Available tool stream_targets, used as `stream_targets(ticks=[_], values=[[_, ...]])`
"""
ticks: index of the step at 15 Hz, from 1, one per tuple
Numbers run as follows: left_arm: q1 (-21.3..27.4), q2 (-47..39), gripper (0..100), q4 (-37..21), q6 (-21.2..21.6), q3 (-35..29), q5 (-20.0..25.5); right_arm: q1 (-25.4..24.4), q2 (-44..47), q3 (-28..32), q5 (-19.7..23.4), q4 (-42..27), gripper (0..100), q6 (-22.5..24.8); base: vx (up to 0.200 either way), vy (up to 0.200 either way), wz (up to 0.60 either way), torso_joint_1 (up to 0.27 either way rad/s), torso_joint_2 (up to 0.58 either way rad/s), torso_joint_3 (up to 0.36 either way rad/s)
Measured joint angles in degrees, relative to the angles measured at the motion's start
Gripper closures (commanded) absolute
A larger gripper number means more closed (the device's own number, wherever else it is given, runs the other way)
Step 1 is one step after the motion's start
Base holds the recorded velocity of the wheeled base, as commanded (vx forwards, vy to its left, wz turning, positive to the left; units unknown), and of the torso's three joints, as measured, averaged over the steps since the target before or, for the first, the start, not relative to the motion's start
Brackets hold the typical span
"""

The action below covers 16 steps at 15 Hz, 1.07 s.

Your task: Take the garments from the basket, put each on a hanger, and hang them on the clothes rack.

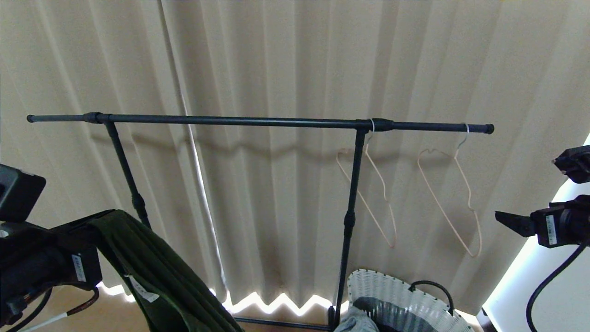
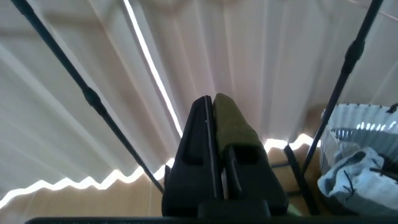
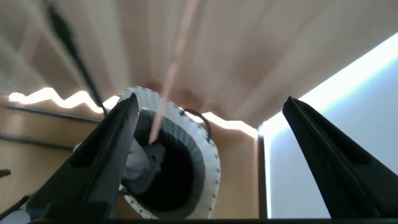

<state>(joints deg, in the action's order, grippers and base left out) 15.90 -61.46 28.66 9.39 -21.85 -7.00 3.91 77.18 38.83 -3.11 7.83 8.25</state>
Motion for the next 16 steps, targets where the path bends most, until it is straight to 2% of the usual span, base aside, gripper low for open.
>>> stream_targets(ticks=[2, 5, 8, 13, 16], values=[[-0.1, 1.0, 100, 3.7, -0.2, 2.7, 0.0, -0.9, 3.8, 2.4, -2.1, 0.9, 0, -1.8, 0.0, 0.0, 0.0, 0.0, 0.0, 0.0], [-0.1, 3.1, 100, 3.9, -2.8, 4.0, 0.1, -3.1, 8.3, 4.2, -4.1, 3.2, 0, -3.2, 0.0, 0.0, 0.0, 0.0, 0.0, 0.0], [-0.1, 6.8, 100, 3.8, -4.5, 3.8, 0.1, -5.7, 12.6, 5.7, -9.5, 5.8, 0, -4.8, 0.0, 0.0, 0.0, 0.0, 0.0, 0.0], [-0.1, 7.4, 100, 3.1, -4.1, 0.8, 0.5, -6.4, 17.8, 9.2, -10.0, 6.0, 0, -7.1, 0.0, 0.0, 0.0, 0.0, 0.0, 0.0], [-0.1, 5.5, 100, 3.2, -4.3, -0.5, 3.8, -6.2, 20.7, 10.6, -10.0, 5.9, 0, -8.5, 0.0, 0.0, 0.0, 0.0, 0.0, 0.0]])
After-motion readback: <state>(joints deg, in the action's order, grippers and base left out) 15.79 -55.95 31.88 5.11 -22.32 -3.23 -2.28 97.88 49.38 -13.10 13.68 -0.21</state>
